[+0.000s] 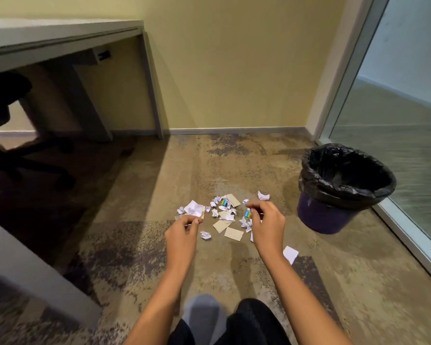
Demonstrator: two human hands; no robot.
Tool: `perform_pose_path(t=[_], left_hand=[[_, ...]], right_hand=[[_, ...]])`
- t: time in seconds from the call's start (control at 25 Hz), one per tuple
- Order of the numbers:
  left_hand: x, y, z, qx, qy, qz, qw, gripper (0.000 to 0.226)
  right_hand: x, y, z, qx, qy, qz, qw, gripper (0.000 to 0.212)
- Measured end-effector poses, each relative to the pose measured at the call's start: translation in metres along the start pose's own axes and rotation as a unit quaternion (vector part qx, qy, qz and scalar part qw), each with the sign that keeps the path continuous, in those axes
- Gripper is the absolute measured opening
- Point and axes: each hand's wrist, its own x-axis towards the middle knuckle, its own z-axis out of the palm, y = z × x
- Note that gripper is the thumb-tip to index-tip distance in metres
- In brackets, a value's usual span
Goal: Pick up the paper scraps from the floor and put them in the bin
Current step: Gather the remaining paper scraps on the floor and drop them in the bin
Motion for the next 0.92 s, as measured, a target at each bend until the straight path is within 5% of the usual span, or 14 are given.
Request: perform_pose_path(t=[0.52, 0.76, 0.92], left_hand=[[0.128, -0.135, 0.082, 0.128, -0.031, -0.123, 0.984, 0.014], [0.186, -0.202, 0.127, 0.205, -0.093, -0.19, 0.956, 0.064], [0.209, -0.239, 0.15, 0.245, -0.121, -0.203, 0.94, 0.074]], right_hand=[[0.053, 0.13, 0.16, -0.038, -0.22, 0.053, 0.973, 0.02], [0.086, 0.173, 0.252, -0.083, -0.366, 0.091, 0.922, 0.033], [0.094, 0.184, 0.319, -0.129, -0.441, 0.066, 0.886, 0.057]])
